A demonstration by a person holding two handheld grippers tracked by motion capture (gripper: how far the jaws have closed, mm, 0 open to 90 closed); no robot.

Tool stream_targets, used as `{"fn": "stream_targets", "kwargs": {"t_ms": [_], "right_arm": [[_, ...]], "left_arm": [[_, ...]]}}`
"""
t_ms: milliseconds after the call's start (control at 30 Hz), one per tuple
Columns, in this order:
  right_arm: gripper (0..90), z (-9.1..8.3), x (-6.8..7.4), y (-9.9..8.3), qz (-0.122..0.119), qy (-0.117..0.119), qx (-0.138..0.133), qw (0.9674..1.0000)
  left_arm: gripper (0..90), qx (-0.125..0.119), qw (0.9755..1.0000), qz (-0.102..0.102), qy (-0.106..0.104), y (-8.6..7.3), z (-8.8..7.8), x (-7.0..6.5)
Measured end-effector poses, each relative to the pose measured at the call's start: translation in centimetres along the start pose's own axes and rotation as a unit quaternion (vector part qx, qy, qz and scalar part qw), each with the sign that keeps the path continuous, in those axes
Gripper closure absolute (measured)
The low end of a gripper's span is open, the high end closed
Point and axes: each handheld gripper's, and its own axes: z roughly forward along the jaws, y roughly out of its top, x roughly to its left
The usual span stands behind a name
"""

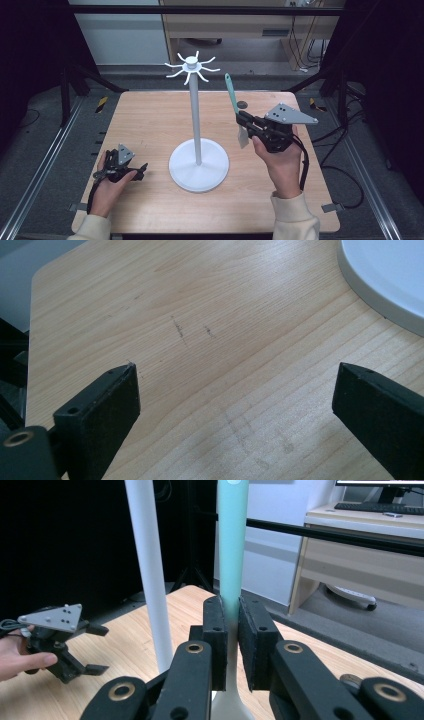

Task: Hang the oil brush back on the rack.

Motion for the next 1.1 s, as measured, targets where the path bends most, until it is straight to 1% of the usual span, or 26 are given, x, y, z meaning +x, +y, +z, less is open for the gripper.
{"fn": "stream_targets", "kwargs": {"t_ms": [133, 167, 267, 367, 467, 500, 733, 1100], "right_arm": [[82.6, -0.2, 0.2, 0.2, 0.001, 0.004, -0.009, 1.0], [82.6, -0.3, 0.3, 0.3, -0.004, 0.005, -0.011, 0.9999], [82.6, -0.4, 0.5, 0.4, -0.004, 0.005, -0.016, 0.9998], [82.6, -0.8, 0.9, 0.5, -0.006, 0.003, -0.028, 0.9996], [82.6, -1.0, 1.2, 0.6, -0.011, 0.004, -0.033, 0.9994], [82.6, -1.1, 1.3, 0.7, -0.013, 0.005, -0.036, 0.9993], [82.6, -1.2, 2.0, 1.0, -0.021, 0.012, -0.039, 0.999], [82.5, -1.3, 2.7, 1.3, -0.031, 0.016, -0.045, 0.9984]], "left_arm": [[4.6, 0.0, 1.0, 0.0, 0.0, 0.0, 0.0, 0.0], [4.6, 0.001, 1.0, 0.0, 0.0, 0.0, 0.0, 0.0], [4.6, 0.001, 1.0, 0.0, -0.001, 0.0, 0.0, 0.0], [4.6, 0.0, 1.0, 0.0, -0.001, 0.0, 0.0, 0.0], [4.6, 0.003, 1.0, 0.003, 0.001, 0.0, 0.0, 0.1], [4.6, 0.0, 1.0, 0.0, 0.0, 0.0, 0.0, 0.1], [4.6, 0.001, 1.0, 0.002, 0.0, 0.0, 0.0, 0.0], [4.6, 0.001, 1.0, 0.001, -0.002, 0.0, 0.0, 0.0]]}}
